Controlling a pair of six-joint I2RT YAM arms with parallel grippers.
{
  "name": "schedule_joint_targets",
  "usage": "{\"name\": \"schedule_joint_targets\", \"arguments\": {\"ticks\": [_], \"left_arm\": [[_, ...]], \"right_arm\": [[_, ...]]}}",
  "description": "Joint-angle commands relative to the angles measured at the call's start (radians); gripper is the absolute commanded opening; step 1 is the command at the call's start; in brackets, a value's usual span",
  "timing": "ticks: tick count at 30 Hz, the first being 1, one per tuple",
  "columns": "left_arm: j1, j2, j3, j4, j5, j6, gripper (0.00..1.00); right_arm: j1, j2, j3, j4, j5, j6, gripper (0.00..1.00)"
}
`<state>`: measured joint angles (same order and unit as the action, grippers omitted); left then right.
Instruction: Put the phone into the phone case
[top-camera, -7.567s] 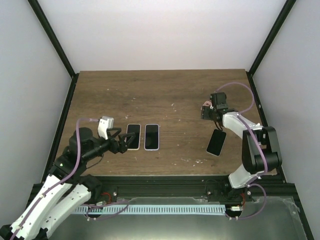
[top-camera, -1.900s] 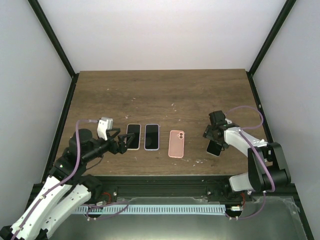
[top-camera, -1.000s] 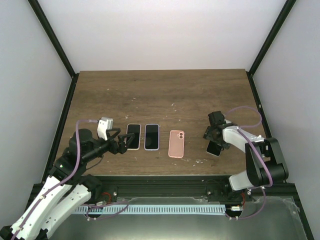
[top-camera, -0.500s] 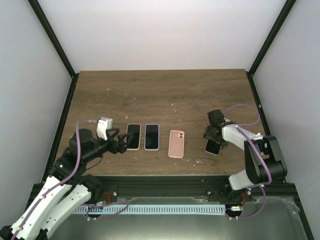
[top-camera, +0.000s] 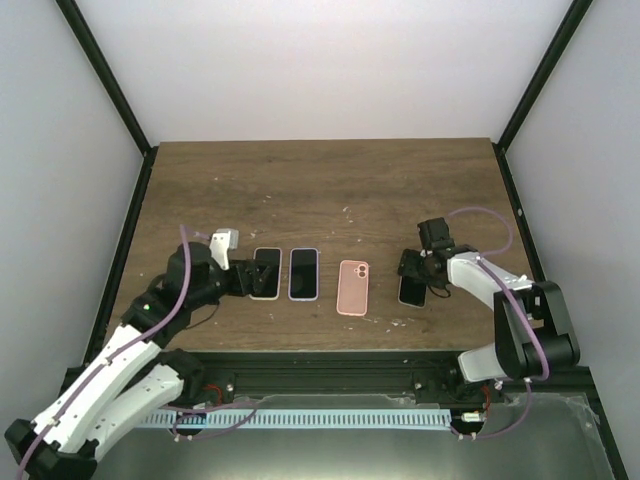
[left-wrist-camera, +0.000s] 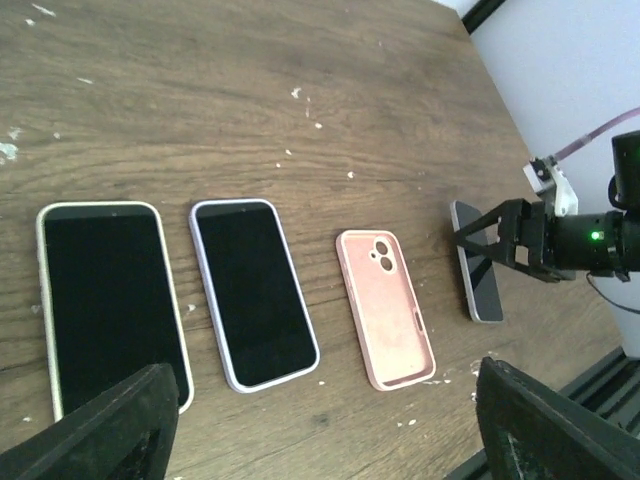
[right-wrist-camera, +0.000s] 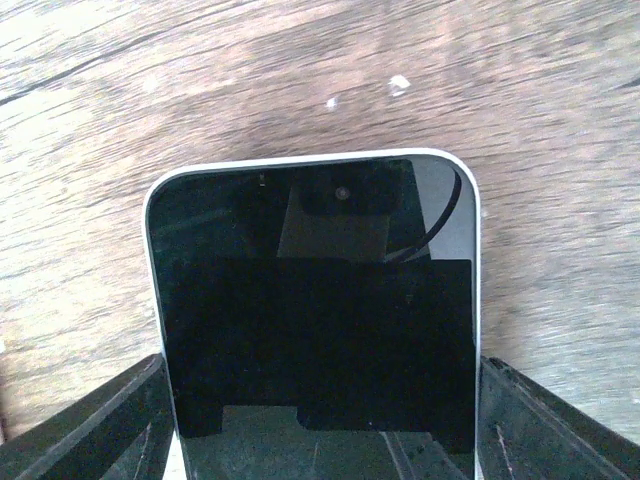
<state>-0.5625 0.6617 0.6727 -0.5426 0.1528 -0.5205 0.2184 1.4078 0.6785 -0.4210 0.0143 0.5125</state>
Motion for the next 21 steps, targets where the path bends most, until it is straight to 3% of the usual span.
{"name": "schedule_joint_targets", "arguments": {"ticks": [1,11,21], "left_arm": [[0.004,0.072,-0.018,0.096,0.084,-0.054,0.8],[0.0,0.281,-0.078,0.333,0.237,-0.14,0.71],[-0.037,0.293,-0.092,0.345,0.231,-0.153,0.7]], "right_arm": [[0.007,-0.05,-0.003,0.029,-0.102,-0.031,0.66],[0.117,-0.169,0.032,0.03,-0.247,0.057,0.63],[0.287,-0.112,0.066,0.156,-0.325,0.209,0.63]]}}
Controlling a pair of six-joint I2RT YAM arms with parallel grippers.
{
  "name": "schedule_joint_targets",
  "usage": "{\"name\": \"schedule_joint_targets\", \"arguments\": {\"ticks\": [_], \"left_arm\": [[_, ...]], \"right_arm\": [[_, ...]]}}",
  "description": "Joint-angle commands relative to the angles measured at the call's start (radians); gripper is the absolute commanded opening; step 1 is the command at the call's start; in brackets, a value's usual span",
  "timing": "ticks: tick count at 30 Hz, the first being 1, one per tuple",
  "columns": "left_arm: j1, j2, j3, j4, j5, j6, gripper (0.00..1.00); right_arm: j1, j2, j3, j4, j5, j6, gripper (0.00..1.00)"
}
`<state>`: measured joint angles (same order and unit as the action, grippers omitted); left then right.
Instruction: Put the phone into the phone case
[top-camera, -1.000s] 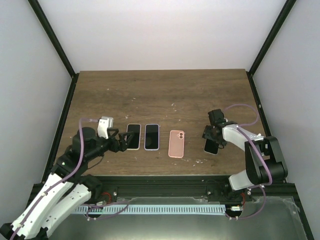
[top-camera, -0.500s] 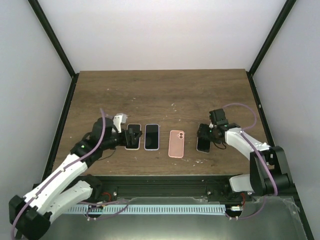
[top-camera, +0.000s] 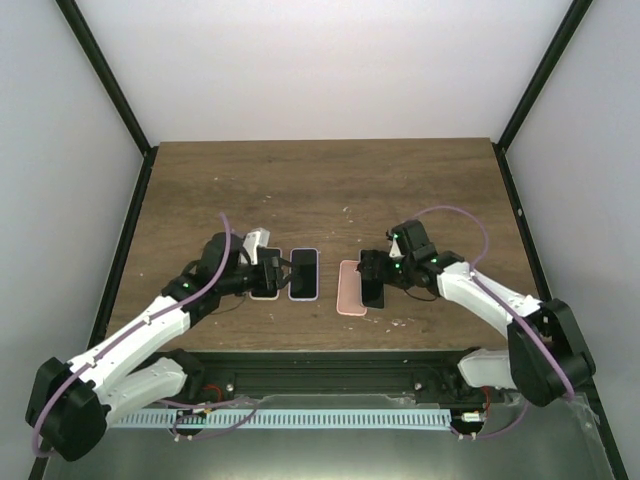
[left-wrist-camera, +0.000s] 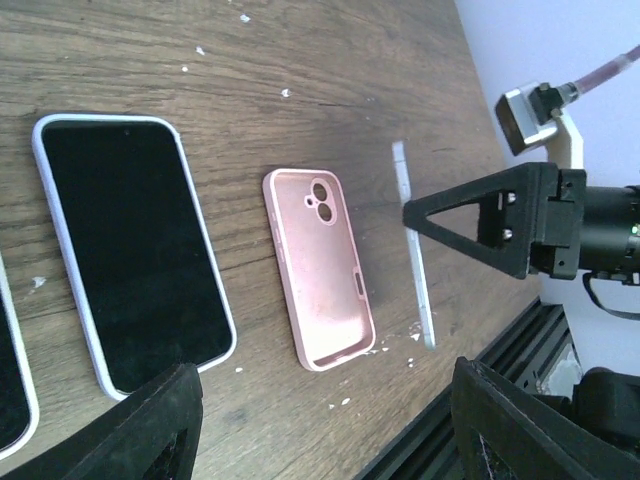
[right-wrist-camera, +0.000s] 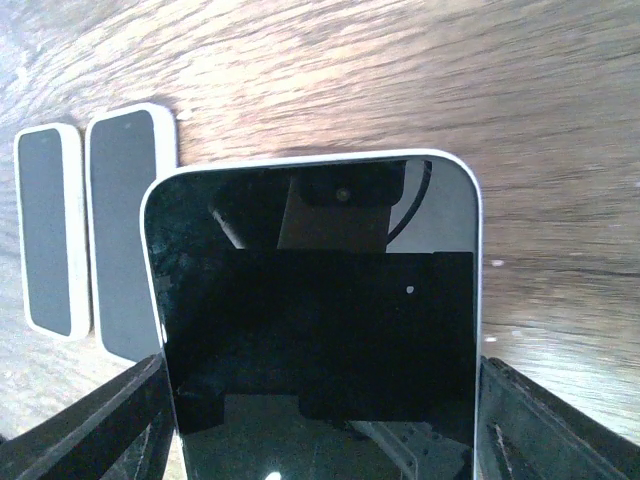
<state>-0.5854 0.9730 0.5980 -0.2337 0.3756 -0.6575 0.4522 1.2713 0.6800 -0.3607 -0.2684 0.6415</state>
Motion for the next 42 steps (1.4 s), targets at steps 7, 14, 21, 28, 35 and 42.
{"name": "schedule_joint_targets", "arguments": {"ticks": [7,14,21,28,35,42], "left_arm": [[-0.018,-0.055,-0.049,0.021,-0.002,-0.025,0.7],[-0.018,-0.101,-0.068,-0.006,-0.019,-0.02,0.71],[-0.018,-0.116,-0.084,-0.007,-0.029,-0.017,0.71],[-0.018,-0.114,-0.078,-0.017,-0.03,-0.007,0.72],[-0.018,-0.111,-0.078,-0.017,-0.036,-0.008,0.72],[-0.019,-0.109,-0.071,-0.023,-0.037,-0.008,0.72]], "right_arm": [[0.121,0.131,0.114,0.14,-0.009,0.141,0.63],[0.137,0.194,0.12,0.172,-0.001,0.173,0.63],[0.146,0.23,0.107,0.176,0.02,0.187,0.63],[0.152,0.24,0.084,0.178,0.043,0.192,0.64],[0.158,0.245,0.085,0.153,0.071,0.187,0.64],[0.165,0.257,0.087,0.135,0.07,0.184,0.66]]}}
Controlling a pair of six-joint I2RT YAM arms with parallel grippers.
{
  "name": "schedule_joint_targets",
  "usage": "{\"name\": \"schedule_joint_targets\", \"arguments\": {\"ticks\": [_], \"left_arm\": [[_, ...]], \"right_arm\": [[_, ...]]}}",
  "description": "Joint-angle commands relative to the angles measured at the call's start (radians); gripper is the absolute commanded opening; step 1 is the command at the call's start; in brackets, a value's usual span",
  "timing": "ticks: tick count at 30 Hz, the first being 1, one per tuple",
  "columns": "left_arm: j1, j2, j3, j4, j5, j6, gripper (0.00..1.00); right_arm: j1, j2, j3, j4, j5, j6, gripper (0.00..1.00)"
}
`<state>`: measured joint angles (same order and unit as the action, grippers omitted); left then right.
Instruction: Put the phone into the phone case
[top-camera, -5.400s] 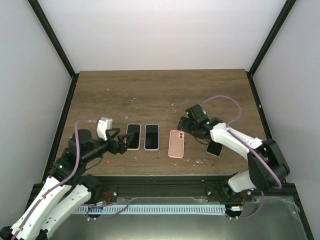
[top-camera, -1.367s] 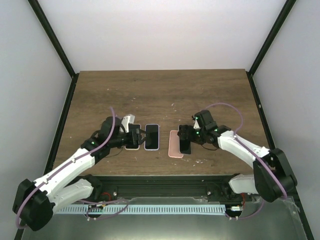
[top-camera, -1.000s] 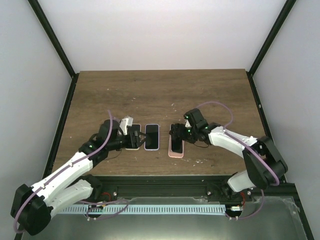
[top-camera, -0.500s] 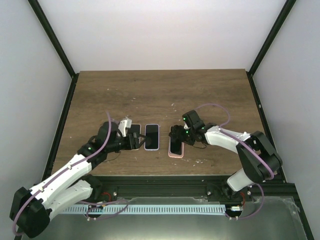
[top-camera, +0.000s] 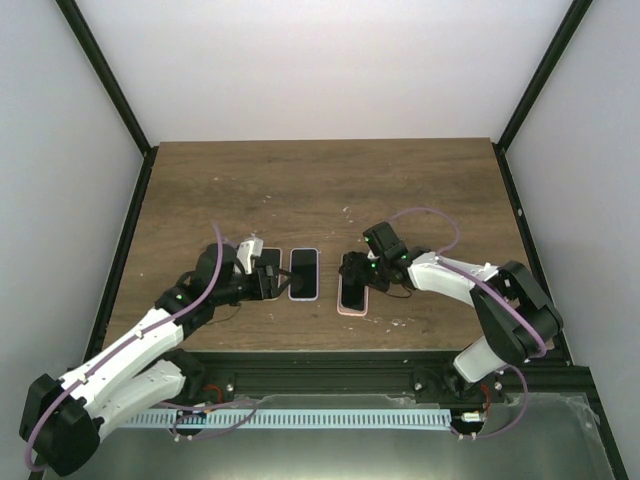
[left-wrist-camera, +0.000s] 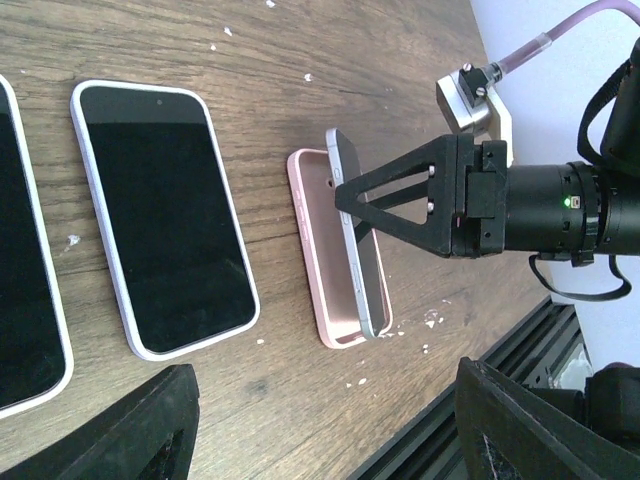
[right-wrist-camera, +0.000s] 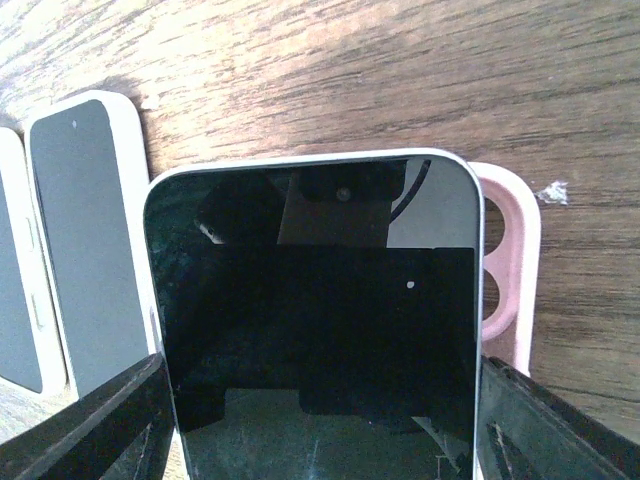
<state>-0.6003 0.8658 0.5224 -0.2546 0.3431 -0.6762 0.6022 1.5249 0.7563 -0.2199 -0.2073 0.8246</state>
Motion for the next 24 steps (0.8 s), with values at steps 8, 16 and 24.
{"name": "schedule_joint_targets", "arguments": {"ticks": [8,16,24], "left_arm": [[-0.003,0.008,0.027,-0.01,-0.006,0.015,0.72],[-0.003,0.043,0.051,-0.008,0.031,0.027,0.72],[-0.035,0.135,0.084,-0.005,0.052,0.033,0.69]], "right_arm": [[0.031,-0.021,0.006,-0.043,0.015,-0.003,0.69],[0.031,-0.051,0.025,-0.068,-0.001,-0.059,0.79],[0.026,-0.131,-0.013,-0.047,0.028,-0.157,0.91]]}}
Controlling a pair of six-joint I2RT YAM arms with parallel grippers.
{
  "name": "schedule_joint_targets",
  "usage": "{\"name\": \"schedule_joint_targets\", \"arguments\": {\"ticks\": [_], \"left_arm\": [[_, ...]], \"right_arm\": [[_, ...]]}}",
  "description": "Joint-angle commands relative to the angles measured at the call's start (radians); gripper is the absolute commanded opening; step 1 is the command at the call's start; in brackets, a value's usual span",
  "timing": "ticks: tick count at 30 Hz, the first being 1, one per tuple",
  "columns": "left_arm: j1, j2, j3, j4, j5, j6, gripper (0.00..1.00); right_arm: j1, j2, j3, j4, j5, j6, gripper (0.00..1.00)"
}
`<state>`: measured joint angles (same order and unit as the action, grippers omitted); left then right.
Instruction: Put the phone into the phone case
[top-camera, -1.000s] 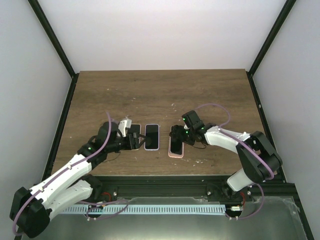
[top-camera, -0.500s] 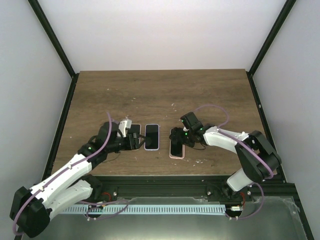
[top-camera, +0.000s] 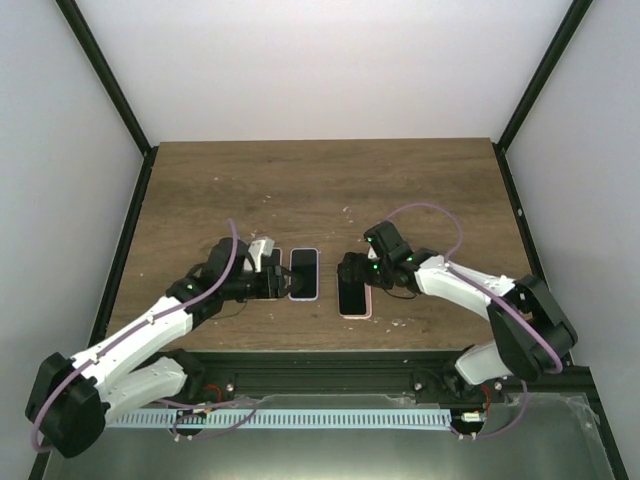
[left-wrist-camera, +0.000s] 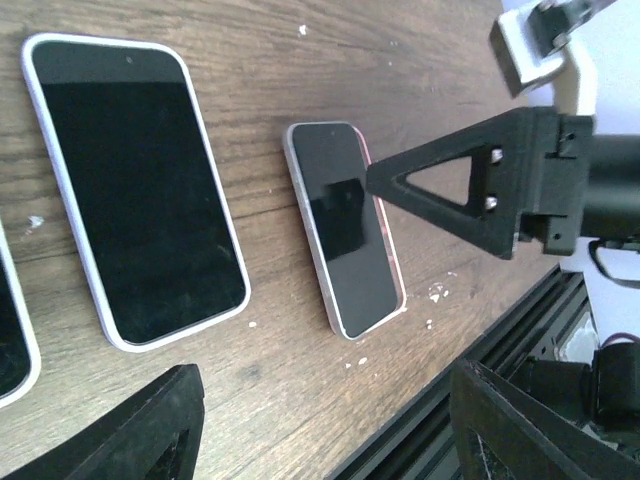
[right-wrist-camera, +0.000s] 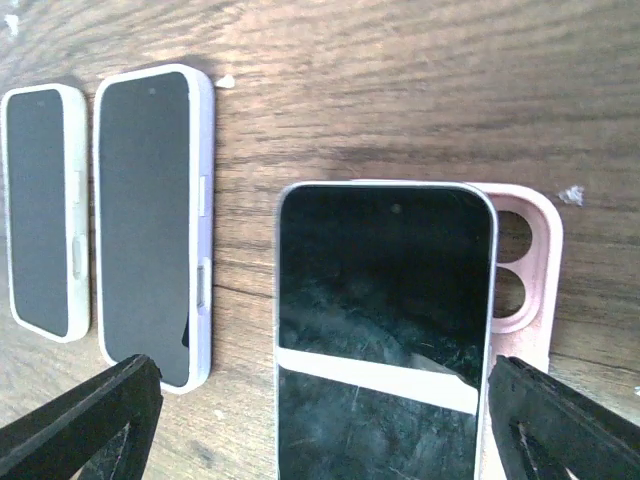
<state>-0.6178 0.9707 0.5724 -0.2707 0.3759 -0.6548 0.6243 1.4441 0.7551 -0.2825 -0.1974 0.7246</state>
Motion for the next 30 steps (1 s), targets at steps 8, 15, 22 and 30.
{"name": "schedule_joint_targets", "arguments": {"ticks": [8,15,22,30], "left_arm": [[-0.053,0.133,0.093,0.059,0.016,-0.014,0.64],[-0.073,0.287,0.109,0.197,0.007,-0.089,0.57],[-0.095,0.48,0.175,0.292,0.062,-0.119,0.54],[-0.117,0.636,0.221,0.336,0.095,-0.139,0.48]], "right_arm": [[-0.087,-0.094,-0.072,0.037,-0.041,-0.129,0.83],[-0.149,-0.139,-0.164,0.134,-0.137,-0.127,0.71],[-0.156,-0.088,-0.254,0.281,-0.187,-0.082,0.62],[-0.155,-0.093,-0.294,0.319,-0.183,-0.067,0.53]]}}
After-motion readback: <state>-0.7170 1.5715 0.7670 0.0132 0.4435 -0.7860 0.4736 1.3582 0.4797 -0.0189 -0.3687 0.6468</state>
